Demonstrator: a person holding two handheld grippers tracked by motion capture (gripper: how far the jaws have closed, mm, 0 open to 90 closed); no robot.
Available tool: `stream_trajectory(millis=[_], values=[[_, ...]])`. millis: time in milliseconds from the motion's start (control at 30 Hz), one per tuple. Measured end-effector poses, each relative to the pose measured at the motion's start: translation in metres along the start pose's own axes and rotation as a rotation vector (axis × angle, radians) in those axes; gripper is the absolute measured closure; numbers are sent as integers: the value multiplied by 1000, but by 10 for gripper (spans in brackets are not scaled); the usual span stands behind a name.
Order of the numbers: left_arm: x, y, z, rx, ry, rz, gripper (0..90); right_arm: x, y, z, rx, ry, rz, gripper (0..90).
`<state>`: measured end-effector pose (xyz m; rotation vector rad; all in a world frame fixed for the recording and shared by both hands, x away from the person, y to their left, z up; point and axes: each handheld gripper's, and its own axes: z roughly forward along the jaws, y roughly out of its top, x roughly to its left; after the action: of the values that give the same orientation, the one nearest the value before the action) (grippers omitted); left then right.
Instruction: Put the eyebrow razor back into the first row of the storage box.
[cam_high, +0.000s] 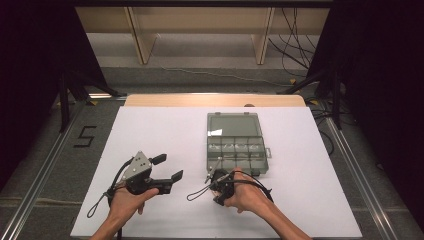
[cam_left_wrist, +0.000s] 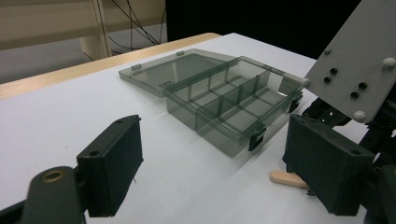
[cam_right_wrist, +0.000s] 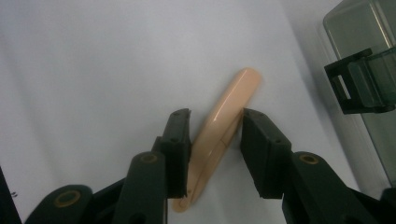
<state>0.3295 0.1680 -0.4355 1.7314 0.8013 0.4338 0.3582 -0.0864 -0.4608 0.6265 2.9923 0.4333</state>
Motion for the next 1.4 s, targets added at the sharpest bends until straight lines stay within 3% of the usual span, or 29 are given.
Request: stream_trajectory(millis=[433, 967, 1267, 1400], values=[[2, 0, -1, 6, 5, -1, 193, -12, -5, -3, 21, 23, 43, 740], [2, 0, -1, 2, -2, 0, 197, -14, -7, -6, -1, 42, 21, 744], [2, 1, -1, -4, 1, 11, 197, -17, -9, -29, -60, 17, 5, 744], [1, 1, -1, -3, 0, 8, 196, -22, -13, -41, -101, 8, 33, 744]])
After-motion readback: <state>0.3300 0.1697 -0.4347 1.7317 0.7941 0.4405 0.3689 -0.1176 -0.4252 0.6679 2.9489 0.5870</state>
